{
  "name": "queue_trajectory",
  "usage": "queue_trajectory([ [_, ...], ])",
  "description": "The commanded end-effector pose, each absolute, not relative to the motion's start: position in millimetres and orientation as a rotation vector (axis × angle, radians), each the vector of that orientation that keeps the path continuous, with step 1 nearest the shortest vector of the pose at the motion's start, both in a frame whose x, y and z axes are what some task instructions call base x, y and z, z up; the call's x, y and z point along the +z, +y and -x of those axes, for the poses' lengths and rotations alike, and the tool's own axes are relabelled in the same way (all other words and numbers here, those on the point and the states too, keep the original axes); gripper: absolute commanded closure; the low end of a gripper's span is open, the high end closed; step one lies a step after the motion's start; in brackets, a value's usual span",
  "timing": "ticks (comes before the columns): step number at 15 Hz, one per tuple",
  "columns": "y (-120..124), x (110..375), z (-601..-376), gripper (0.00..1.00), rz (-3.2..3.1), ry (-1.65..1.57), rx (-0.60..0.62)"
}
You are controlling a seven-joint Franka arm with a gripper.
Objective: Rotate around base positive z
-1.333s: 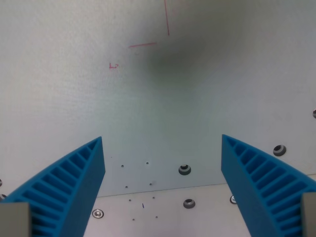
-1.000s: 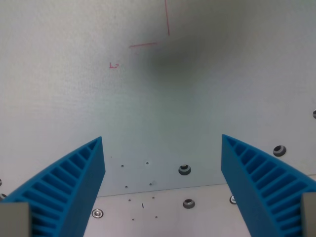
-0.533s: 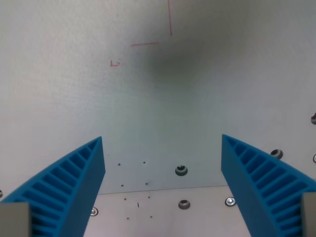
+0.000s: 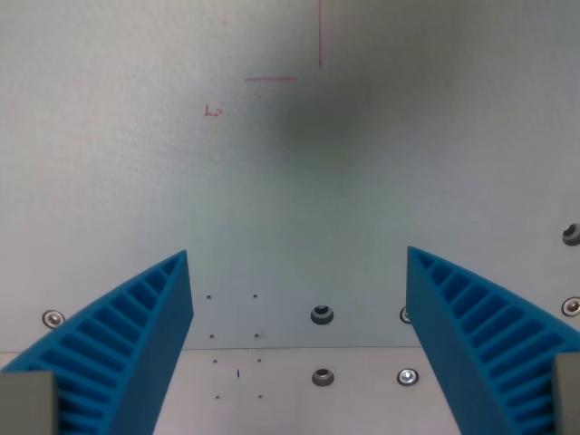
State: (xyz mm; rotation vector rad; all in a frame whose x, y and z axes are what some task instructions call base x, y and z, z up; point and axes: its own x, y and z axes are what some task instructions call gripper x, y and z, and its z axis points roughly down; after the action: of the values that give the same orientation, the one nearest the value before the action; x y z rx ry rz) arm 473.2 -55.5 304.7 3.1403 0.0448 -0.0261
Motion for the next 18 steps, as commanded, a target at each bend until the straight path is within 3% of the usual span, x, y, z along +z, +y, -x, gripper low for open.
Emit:
queue_trajectory([
  [1,-56.3,307.3,-473.3,0.0,-3.127,0.251,-0.016],
  [18,-56.3,307.3,-473.3,0.0,-3.084,0.559,-0.017],
])
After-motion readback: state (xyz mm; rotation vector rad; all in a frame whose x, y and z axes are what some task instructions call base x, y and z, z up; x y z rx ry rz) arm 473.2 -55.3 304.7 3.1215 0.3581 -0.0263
